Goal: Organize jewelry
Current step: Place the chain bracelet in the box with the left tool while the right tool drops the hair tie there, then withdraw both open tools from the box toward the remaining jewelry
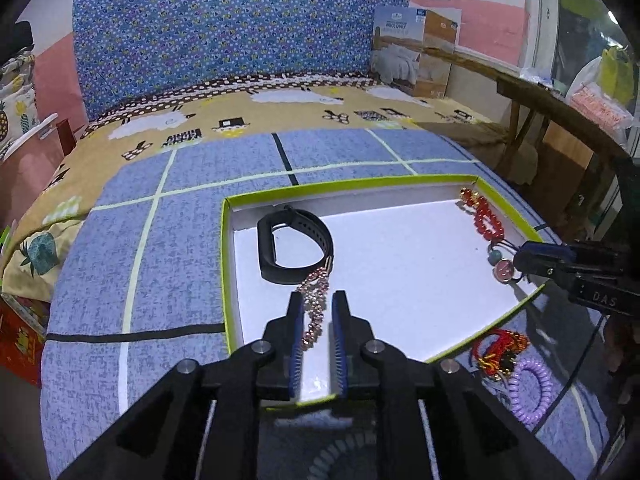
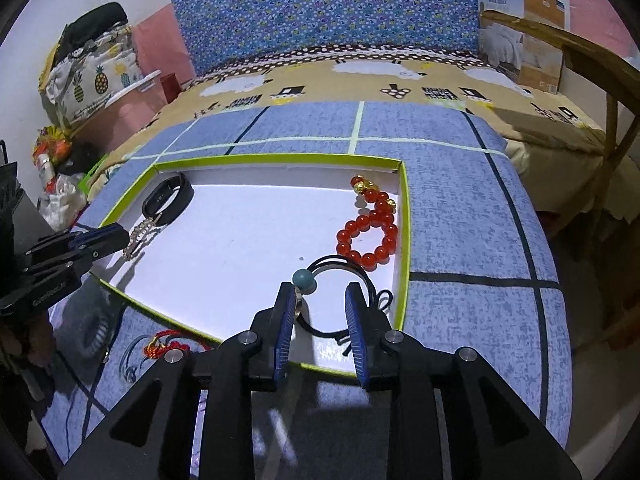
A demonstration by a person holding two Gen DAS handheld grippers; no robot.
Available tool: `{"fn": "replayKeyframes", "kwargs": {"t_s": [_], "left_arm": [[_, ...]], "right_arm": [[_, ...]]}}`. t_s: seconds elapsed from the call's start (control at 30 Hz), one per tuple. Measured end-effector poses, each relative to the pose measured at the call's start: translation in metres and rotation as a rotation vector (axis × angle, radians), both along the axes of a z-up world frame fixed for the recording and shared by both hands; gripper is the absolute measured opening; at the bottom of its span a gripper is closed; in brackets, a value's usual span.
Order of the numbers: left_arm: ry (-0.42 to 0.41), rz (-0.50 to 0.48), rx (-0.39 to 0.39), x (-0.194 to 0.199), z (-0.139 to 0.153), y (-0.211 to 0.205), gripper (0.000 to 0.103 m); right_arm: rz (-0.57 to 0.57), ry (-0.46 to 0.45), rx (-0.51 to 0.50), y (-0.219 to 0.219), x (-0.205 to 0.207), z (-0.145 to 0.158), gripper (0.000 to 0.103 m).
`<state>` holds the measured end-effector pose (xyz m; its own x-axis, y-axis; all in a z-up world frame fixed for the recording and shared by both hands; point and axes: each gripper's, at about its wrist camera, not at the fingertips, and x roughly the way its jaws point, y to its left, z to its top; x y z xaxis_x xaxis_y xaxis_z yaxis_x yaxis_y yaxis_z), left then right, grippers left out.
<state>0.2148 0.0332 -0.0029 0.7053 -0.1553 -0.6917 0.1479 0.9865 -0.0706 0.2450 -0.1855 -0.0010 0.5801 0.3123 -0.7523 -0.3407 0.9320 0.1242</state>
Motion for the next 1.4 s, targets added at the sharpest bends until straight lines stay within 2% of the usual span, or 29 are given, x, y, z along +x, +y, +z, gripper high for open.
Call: {"fn": "replayKeyframes", "kwargs": {"t_s": [0.17, 0.43, 0.67, 0.87, 1.2, 1.4], "left_arm": [[-0.017, 0.029, -0.038, -0.015, 0.005, 0.004, 0.025], [-0.074, 0.069, -0.072, -0.055, 0.014, 0.009, 0.026], [-0.111, 0.104, -0.060, -0.089, 0.018, 0.010, 0.026], [-0.151, 0.108, -0.006, -0.122, 0.019, 0.008, 0.026], [-0.136, 0.082, 0.012, -0.157, 0.015, 0.000, 0.026], [-0.135, 0.049, 0.013, -0.166, 0.017, -0.008, 0.026]], "right_arm": [[-0.018, -0.035, 0.021, -0.004, -0.019, 0.006, 0.026], [-0.036, -0.118, 0.046, -0.008, -0.067, 0.024, 0.026], [-0.047, -0.155, 0.049, -0.009, -0.110, 0.032, 0.026], [-0.048, -0.157, 0.061, -0.009, -0.137, 0.032, 0.026], [-0.046, -0.174, 0.083, -0.007, -0.169, 0.031, 0.026], [-0.036, -0.148, 0.112, -0.008, -0.176, 0.029, 0.026]]}}
